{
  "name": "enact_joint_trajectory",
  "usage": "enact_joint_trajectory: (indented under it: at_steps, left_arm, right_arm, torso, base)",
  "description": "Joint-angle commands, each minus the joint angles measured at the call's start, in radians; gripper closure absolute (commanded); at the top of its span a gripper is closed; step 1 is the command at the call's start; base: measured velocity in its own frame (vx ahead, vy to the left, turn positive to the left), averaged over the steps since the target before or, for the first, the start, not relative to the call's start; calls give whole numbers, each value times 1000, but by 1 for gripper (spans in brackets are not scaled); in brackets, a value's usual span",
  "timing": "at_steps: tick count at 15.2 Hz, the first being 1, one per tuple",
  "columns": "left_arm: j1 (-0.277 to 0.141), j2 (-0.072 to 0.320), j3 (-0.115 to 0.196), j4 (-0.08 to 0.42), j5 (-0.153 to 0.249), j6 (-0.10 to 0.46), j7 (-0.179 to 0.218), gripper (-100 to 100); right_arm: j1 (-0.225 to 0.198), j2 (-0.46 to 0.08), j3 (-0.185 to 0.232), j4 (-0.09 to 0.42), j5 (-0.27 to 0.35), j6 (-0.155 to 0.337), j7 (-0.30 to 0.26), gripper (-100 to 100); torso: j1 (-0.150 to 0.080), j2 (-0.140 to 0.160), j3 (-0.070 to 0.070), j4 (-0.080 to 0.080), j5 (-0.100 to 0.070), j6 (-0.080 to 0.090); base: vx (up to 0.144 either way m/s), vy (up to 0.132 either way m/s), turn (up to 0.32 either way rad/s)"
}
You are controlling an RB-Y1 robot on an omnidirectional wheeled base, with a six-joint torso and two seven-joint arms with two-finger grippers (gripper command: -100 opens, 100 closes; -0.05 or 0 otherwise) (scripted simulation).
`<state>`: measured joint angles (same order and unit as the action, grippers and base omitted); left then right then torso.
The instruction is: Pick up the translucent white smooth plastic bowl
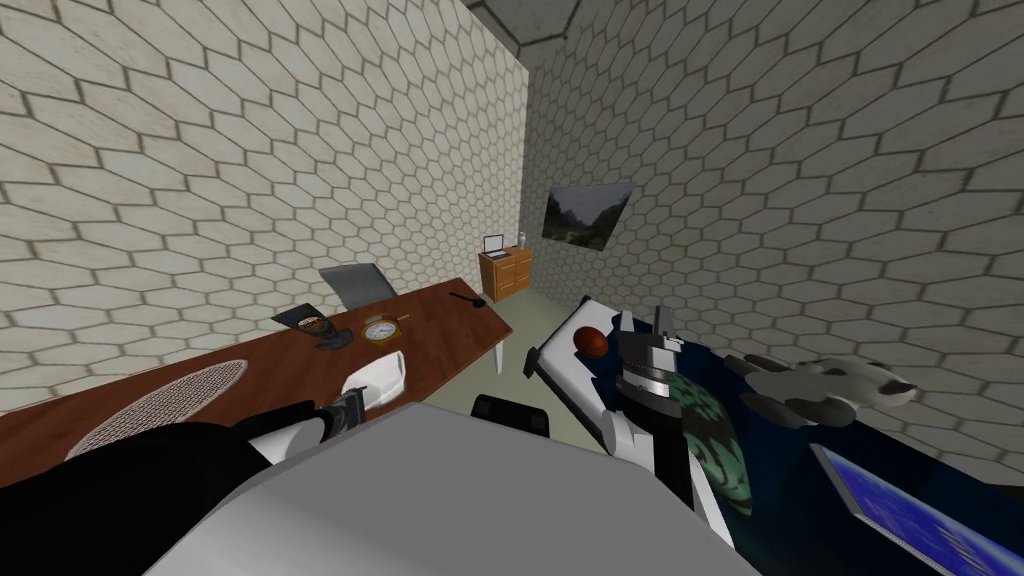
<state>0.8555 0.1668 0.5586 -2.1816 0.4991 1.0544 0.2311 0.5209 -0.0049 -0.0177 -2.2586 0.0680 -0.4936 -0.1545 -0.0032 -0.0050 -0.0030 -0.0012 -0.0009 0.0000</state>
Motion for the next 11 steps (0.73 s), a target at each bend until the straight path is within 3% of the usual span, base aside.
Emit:
enact_joint_trajectory:
  at_steps: [1, 7, 8, 9, 11]
  left_arm:
    - [8, -4, 11, 3, 9, 30, 5, -100]
    - [-40, -2, -15, 99, -15, -42, -13, -100]
    - [-30, -1, -10, 79, -9, -28, -10, -100]
    - [-32, -2, -12, 82, -11, -32, -11, 100]
    - [-32, -2, -12, 82, -11, -32, -11, 100]
  right_arm:
    - [0, 0, 0, 0, 0, 0, 0, 0]
    - [0, 0, 0, 0, 0, 0, 0, 0]
    - [0, 0, 0, 0, 0, 0, 0, 0]
    - [0, 0, 0, 0, 0, 0, 0, 0]
    - [0, 0, 0, 0, 0, 0, 0, 0]
  torso:
    - [0, 0, 0, 0, 0, 0]
    - [4, 6, 4, 1, 1, 0]
    - [4, 7, 4, 1, 1, 0]
    - [4, 7, 4, 1, 1, 0]
    - [3, 7, 4, 2, 0, 0]
  base:
    - [76, -19, -48]
    - [7, 15, -9]
    - [-4, 17, -6]
    - [-1, 7, -2]
    - [0, 0, 0]
